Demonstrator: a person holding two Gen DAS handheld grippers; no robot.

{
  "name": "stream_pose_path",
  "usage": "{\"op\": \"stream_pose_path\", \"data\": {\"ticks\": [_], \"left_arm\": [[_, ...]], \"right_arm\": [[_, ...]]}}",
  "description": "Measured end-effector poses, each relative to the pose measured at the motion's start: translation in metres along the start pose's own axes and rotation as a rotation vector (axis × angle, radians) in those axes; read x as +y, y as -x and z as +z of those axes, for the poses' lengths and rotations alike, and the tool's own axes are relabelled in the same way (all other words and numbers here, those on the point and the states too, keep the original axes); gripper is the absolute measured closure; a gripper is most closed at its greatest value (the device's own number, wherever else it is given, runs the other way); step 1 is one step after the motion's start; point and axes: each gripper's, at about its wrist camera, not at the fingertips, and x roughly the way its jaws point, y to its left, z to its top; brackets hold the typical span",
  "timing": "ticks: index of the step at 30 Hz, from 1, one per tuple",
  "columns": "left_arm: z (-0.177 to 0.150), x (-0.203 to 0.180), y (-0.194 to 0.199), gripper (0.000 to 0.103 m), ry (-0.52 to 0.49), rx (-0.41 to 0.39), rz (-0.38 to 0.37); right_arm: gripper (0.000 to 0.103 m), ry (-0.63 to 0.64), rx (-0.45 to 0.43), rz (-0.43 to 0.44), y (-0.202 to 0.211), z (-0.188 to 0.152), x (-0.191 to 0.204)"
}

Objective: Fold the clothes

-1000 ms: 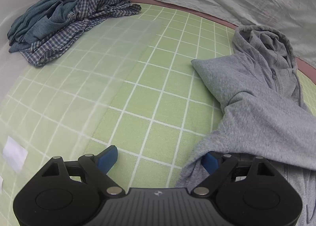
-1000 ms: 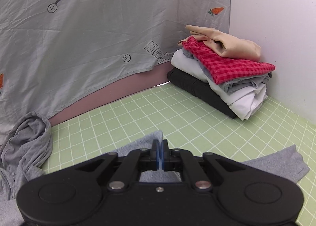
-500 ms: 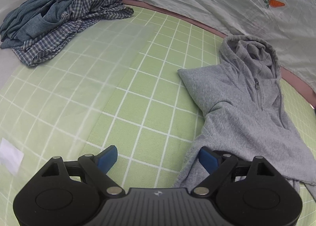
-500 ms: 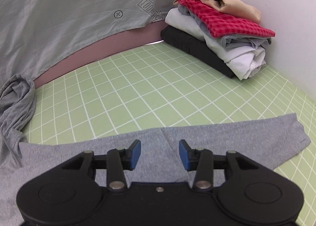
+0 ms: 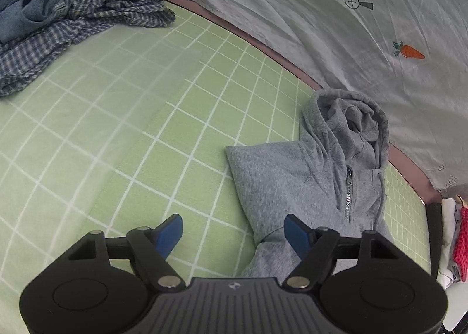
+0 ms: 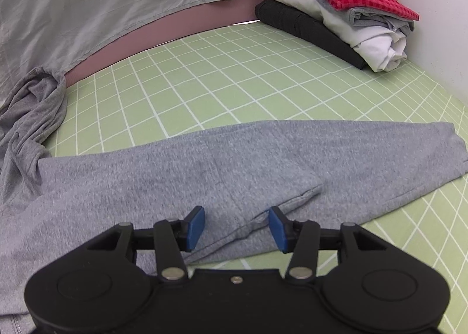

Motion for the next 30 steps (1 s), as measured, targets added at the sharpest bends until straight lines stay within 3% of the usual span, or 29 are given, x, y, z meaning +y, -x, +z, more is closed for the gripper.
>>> {"op": "stream_pose_path", "data": {"ticks": [2,6,9,10,11,12,16,20,27,30], "left_arm": [[0.006,-0.006,-0.012,0.042,-0.021,0.018,-0.009],[0.017,-0.014,-0.03,0.046,-0.033,0.035,-0.013],[0.024,-0.017,-0.04,0.058,-0.033,0.043,-0.027],[0.026,-0.017,-0.043,0.071,-0.034,0.046,-0.032],[0.028,-0.017,-0.047,0.09,-0.034,0.048,-0.033],[0.03,-0.018,-0.049,0.098,-0.04,0.045,-0.034],[0.039,-0.026,-0.047,0.1,-0.136,-0.008,-0.03],[0.05,-0.033,-0.046,0.1,-0.229,-0.048,-0.017],[0.052,-0.013,-0.048,0.092,-0.102,-0.053,0.066],[0.043,-0.012,-0.034,0.08,-0.092,-0.048,0.053]], "right_arm": [[0.05,0.001,0.007,-0.006,-0.002,0.001,-0.001],[0.046,0.003,0.01,-0.012,-0.005,0.001,-0.003],[0.044,0.001,0.009,-0.016,-0.006,0.002,-0.003],[0.044,0.0,0.008,-0.018,-0.007,0.003,-0.003],[0.044,0.001,0.007,-0.02,-0.007,0.003,-0.002],[0.044,0.004,0.005,-0.022,-0.007,0.003,-0.002],[0.043,0.035,-0.007,-0.031,-0.007,0.002,0.001],[0.036,0.067,-0.017,-0.038,-0.007,0.002,0.001],[0.025,0.012,-0.014,-0.019,-0.011,0.001,-0.009],[0.025,0.012,-0.016,-0.02,-0.011,0.0,-0.01]]}}
